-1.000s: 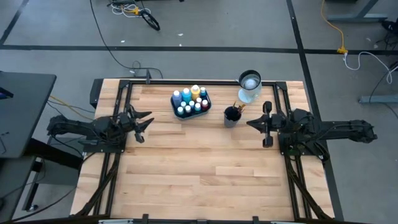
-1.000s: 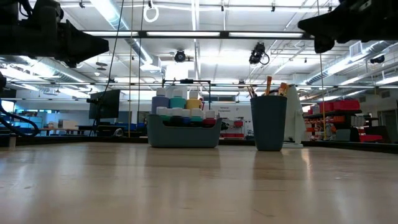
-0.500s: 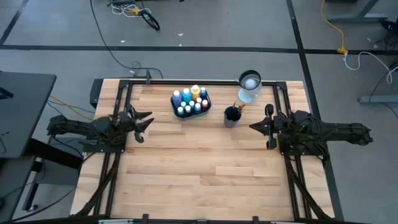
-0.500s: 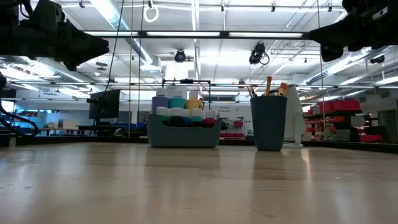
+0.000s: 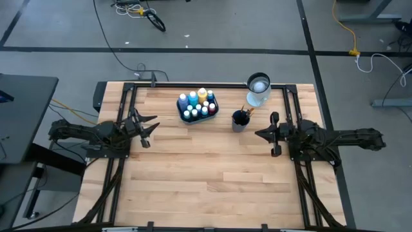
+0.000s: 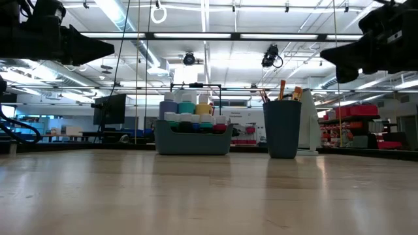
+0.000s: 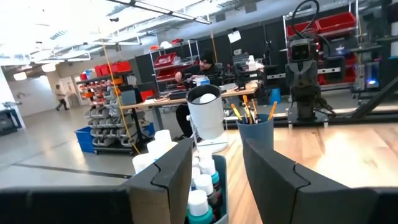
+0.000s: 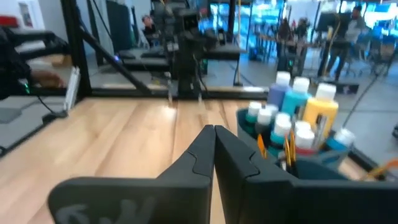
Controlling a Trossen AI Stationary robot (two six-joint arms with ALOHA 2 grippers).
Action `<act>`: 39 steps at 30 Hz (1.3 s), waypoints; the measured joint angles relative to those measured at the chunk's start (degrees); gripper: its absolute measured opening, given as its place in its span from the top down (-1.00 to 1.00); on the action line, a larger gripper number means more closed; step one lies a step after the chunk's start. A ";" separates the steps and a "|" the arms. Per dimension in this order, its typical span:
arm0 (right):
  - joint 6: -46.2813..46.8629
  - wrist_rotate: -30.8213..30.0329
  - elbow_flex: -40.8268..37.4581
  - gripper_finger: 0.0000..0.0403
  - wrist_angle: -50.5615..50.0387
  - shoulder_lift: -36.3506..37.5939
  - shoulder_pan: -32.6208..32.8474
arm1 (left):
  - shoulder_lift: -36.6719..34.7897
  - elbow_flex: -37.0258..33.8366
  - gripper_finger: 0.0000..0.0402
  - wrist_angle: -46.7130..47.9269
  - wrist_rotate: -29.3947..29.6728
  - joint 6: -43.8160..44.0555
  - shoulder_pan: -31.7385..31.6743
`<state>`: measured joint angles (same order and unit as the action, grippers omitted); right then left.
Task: Pick & Place Paint Supplies
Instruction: Return to Home Position
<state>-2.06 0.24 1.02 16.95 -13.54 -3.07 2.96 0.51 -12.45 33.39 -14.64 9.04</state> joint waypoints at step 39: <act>0.70 -4.93 -0.12 0.95 -9.26 5.27 0.00 | 0.02 -0.04 0.24 0.02 -0.02 -0.99 -0.02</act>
<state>-1.37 -4.69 0.91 7.69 -8.27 -3.07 2.98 0.47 -12.43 33.36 -15.63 9.02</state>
